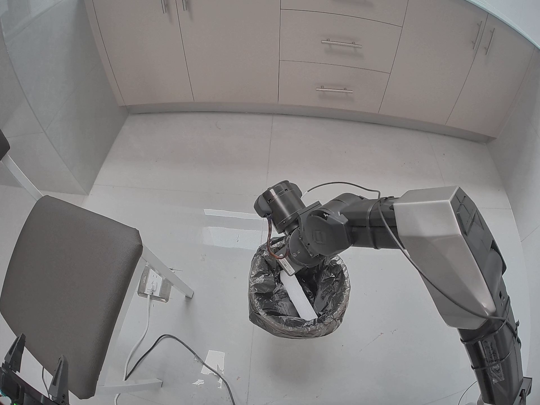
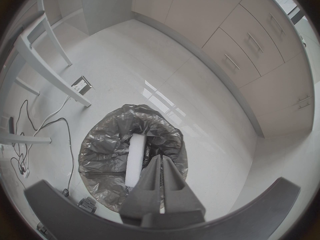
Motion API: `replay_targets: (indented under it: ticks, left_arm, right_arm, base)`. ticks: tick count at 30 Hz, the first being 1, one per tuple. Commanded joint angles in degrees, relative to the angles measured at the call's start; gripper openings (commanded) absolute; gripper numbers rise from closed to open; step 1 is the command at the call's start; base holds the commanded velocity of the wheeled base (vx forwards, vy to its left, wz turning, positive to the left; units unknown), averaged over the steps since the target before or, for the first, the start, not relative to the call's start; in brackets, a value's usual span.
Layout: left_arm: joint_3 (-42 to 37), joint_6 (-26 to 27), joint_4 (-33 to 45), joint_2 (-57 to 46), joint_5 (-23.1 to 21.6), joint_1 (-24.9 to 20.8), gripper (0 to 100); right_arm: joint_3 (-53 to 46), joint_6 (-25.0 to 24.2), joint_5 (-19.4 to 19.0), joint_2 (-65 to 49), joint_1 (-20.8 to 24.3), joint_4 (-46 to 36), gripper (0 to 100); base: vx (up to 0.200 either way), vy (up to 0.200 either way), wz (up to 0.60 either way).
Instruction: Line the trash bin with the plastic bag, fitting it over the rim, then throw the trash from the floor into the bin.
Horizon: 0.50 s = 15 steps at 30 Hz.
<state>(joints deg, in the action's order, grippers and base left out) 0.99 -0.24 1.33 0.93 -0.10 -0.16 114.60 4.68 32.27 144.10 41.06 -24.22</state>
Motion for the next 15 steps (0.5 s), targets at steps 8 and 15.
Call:
replay_targets:
  ticks: [8,15]
  left_arm:
    - [-0.5,0.0,0.0,-0.8,0.0,0.0,100]
    - [-0.5,0.0,0.0,-0.8,0.0,0.0,100]
  right_arm:
    - [0.0,-1.7,0.0,10.7,1.4,2.9,0]
    - [0.0,-1.0,-0.4,15.4,0.8,9.3,0]
  base:
    - [0.000,0.000,0.00]
    - [0.000,0.000,0.00]
